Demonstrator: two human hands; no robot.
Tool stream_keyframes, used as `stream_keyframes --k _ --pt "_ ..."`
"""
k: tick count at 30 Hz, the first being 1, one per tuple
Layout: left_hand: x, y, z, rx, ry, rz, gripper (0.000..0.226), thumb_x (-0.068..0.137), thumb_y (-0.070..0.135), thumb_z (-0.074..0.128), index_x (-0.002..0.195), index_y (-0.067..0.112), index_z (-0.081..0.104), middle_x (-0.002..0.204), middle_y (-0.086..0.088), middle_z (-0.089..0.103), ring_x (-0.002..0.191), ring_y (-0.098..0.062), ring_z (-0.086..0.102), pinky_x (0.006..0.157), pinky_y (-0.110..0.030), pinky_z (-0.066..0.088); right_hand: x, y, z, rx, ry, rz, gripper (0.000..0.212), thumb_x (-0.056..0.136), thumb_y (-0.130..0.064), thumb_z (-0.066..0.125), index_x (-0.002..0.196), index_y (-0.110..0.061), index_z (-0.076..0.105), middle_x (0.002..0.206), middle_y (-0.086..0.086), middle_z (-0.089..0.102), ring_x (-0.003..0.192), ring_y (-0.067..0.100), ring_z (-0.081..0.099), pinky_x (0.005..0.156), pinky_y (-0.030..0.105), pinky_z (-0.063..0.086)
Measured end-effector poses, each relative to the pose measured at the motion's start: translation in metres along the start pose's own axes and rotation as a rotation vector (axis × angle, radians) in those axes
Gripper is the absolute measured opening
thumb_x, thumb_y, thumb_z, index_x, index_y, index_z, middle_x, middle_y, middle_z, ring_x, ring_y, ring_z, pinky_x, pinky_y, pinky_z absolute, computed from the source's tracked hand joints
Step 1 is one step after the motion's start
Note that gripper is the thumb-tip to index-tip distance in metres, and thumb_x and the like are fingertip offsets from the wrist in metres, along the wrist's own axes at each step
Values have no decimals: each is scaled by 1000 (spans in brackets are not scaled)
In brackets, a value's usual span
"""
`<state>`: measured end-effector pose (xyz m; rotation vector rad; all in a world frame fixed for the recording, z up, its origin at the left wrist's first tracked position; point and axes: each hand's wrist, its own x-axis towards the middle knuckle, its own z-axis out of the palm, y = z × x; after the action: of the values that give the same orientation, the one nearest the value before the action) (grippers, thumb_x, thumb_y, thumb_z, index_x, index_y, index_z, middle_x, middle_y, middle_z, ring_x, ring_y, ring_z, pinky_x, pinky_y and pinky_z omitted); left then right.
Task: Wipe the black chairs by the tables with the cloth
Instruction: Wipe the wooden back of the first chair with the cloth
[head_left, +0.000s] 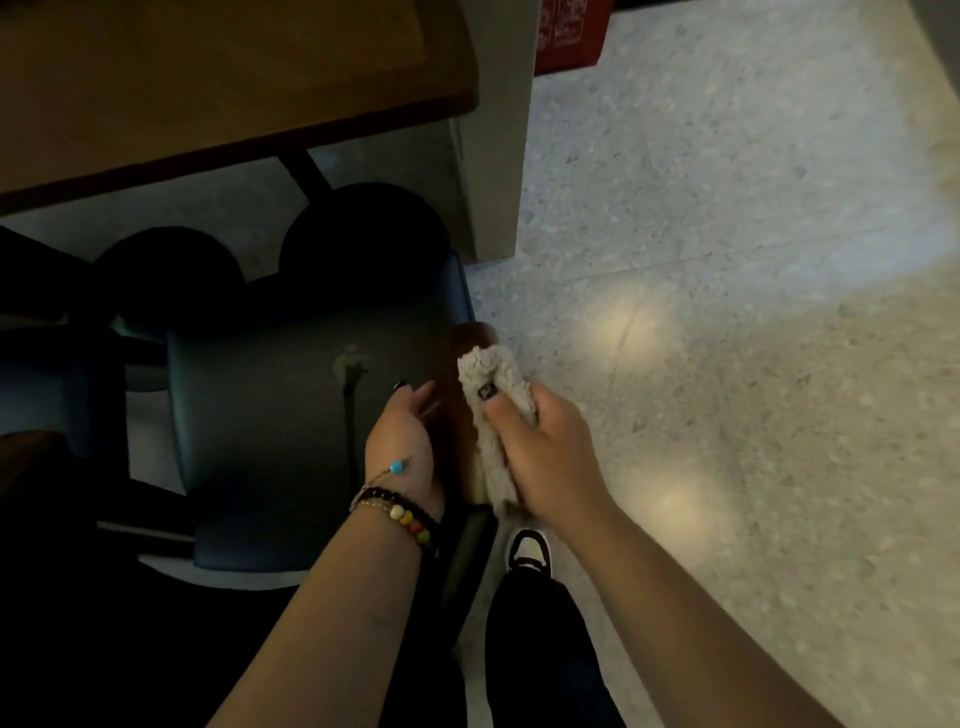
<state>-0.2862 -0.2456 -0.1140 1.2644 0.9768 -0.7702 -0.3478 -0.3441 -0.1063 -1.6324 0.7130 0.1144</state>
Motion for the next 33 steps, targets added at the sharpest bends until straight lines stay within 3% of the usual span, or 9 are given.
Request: stream_keyframes --k 4,9,12,17,20,25,27,29,33 --pt "-16 -8 -25 -45 -69 -3 44 99 48 34 121 23 63 119 -3 66 110 -24 60 89 -44 48 -5 -12 11 -164 39 -94 10 96 -25 56 94 -24 65 77 -10 62 65 -6 57 56 7 42" --pt "-33 -22 -60 118 -245 70 45 101 45 32 126 22 61 118 2 68 93 -8 67 66 -24 49 -64 -7 14 -455 153 -376 40 94 -16 61 133 -13 58 122 2 66 112 11 60 95 22 48" --pt "-42 -25 -89 323 -355 139 40 100 43 34 121 25 64 109 8 71 84 0 69 61 -17 52 -86 -11 14 -677 169 -439 39 93 -16 62 131 -7 59 115 11 67 106 24 63 89 25 47" --pt "-58 -32 -139 578 -395 225 40 100 43 35 125 25 60 127 3 62 119 -15 55 110 -39 36 -142 -6 31 -798 141 -428 47 87 -17 68 132 -6 59 135 19 57 125 37 55 99 50 49" --pt "-69 -34 -156 636 -368 276 25 101 36 39 99 32 64 117 2 66 108 -13 59 106 -39 41 -173 6 50 -699 176 -457 48 89 -25 58 133 -7 57 134 14 58 122 33 58 96 48 53" --pt "-74 -33 -158 802 -363 274 26 97 42 47 115 28 59 103 -1 68 95 -23 66 78 -35 51 -182 25 70 -174 614 -168 29 94 -39 52 108 -19 67 90 -11 69 86 12 67 66 5 47" --pt "-60 -30 -147 917 -430 291 40 97 47 43 119 18 60 112 -5 65 102 -26 63 79 -33 48 -166 28 71 60 739 3 12 96 -32 59 86 -28 65 76 -12 65 81 17 67 65 16 50" --pt "-39 -27 -130 986 -485 300 50 97 50 39 123 13 61 119 -11 64 109 -30 60 96 -36 45 -151 30 74 307 639 139 11 91 -33 63 88 -24 69 80 -1 70 85 23 69 75 34 55" --pt "8 -34 -103 984 -506 242 61 98 54 32 133 8 55 134 -14 56 124 -30 52 111 -42 35 -131 24 72 597 358 285 54 68 -41 81 116 -18 68 104 6 73 97 26 70 91 44 55"
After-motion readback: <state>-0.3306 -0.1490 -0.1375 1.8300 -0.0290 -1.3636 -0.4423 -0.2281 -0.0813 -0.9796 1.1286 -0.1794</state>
